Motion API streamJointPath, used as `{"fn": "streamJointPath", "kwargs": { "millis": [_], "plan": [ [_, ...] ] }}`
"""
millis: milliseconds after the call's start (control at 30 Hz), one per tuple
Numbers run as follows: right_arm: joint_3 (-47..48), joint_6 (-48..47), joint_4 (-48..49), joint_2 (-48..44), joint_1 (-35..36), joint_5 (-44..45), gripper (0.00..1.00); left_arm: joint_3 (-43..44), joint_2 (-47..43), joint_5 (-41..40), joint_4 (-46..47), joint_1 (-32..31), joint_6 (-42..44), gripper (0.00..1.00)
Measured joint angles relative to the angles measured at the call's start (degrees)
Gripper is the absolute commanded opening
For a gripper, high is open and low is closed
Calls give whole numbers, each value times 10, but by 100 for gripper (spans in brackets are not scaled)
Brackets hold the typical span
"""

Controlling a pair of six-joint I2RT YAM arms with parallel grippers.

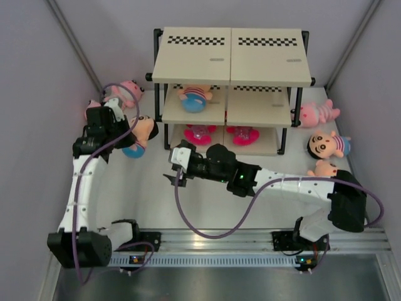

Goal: Place and organize the stuffed toys onto the shelf

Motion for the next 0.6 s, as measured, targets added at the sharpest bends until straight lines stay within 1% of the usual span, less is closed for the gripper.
{"fn": "streamJointPath", "kwargs": {
  "millis": [100,200,367,600],
  "plan": [
    [32,-4,24,55,33,1,82,-7,-78,20,-43,0,-13,0],
    [68,-9,47,105,60,9,82,-7,-117,42,-87,0,-27,0],
    [104,-10,86,158,80,46,81,-7,-125,68,-140,0,-50,0],
    [140,-16,98,210,80,114,78,12,-130,93,-163,0,-75,0]
  ]
}}
